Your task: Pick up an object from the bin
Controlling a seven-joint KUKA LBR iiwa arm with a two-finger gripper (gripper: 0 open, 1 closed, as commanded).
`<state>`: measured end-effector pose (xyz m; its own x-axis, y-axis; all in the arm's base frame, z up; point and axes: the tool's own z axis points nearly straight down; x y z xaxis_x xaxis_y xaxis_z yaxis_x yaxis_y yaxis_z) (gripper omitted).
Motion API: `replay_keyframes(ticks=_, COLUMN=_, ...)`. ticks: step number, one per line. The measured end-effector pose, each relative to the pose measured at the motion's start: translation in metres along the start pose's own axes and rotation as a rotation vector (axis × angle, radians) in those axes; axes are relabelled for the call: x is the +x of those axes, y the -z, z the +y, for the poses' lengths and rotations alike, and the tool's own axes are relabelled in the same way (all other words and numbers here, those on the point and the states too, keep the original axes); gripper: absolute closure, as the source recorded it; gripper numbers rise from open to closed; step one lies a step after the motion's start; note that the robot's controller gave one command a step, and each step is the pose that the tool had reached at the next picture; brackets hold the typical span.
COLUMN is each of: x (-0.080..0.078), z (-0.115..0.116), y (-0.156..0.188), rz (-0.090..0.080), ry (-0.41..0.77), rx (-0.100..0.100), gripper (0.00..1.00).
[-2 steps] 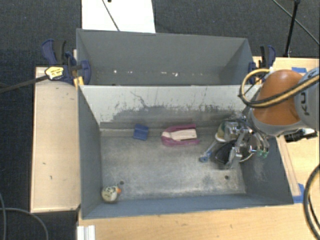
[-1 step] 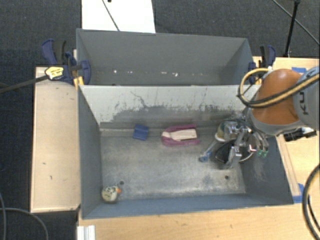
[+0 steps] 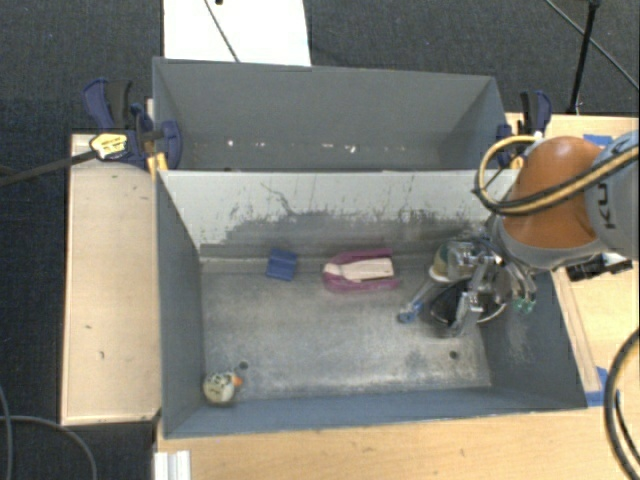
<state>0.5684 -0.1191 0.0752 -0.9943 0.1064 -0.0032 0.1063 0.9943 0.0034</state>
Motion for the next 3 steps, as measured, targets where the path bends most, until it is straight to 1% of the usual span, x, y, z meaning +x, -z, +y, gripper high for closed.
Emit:
replay_keyframes(ticks=1, x=-0.001, z=0.002, y=0.001, rz=-0.001, ry=0.006, rx=0.001, gripper=0.00)
replay_keyframes(ticks=2, x=-0.001, z=0.003, y=0.002, rz=-0.002, ry=0.007, rx=-0.001, gripper=1.00)
replay_keyframes(ticks=3, x=-0.003, z=0.004, y=0.055, rz=-0.002, ry=0.013, rx=0.002, gripper=1.00)
